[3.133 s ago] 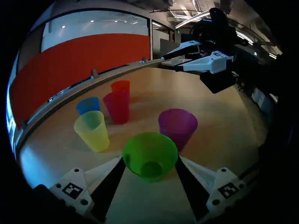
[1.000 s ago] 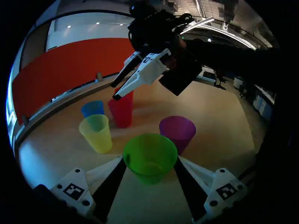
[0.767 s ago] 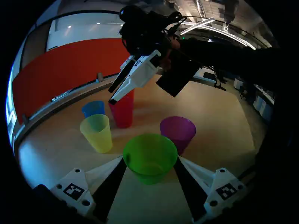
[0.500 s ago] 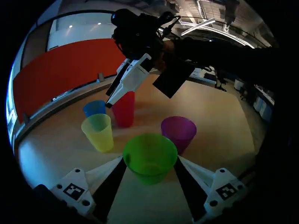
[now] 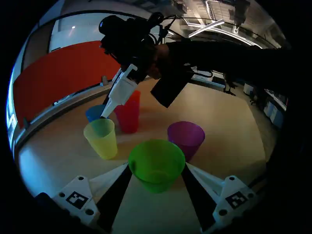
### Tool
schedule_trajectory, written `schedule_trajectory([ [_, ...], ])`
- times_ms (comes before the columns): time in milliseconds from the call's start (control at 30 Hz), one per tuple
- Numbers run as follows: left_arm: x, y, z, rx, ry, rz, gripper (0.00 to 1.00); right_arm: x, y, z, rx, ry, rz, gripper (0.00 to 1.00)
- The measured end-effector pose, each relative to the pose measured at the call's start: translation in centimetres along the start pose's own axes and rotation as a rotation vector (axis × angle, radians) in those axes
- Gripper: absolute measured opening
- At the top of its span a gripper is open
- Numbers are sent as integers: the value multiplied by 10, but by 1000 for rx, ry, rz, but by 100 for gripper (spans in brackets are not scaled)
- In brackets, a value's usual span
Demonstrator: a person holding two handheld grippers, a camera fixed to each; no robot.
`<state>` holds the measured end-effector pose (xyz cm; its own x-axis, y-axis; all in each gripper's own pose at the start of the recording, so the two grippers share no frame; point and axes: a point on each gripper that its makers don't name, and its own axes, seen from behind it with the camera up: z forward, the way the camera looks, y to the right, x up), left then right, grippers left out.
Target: Pour water
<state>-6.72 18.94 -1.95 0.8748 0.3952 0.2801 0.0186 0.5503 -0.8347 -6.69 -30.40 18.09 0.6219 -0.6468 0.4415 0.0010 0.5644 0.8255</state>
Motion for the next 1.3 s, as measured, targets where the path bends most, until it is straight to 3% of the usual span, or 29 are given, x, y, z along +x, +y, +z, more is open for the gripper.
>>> schedule_trajectory([
  [300, 0, 0, 0, 2, 1, 2, 86, 4, -2, 12, -5, -15, -2, 100],
  [867, 1, -1, 0, 4, 7, 1, 86, 5, -2, 15, -10, -1, 23, 92],
  [1300, 2, -5, -2, 20, 13, 0, 86, 22, -7, 3, -3, 109, 40, 91],
])
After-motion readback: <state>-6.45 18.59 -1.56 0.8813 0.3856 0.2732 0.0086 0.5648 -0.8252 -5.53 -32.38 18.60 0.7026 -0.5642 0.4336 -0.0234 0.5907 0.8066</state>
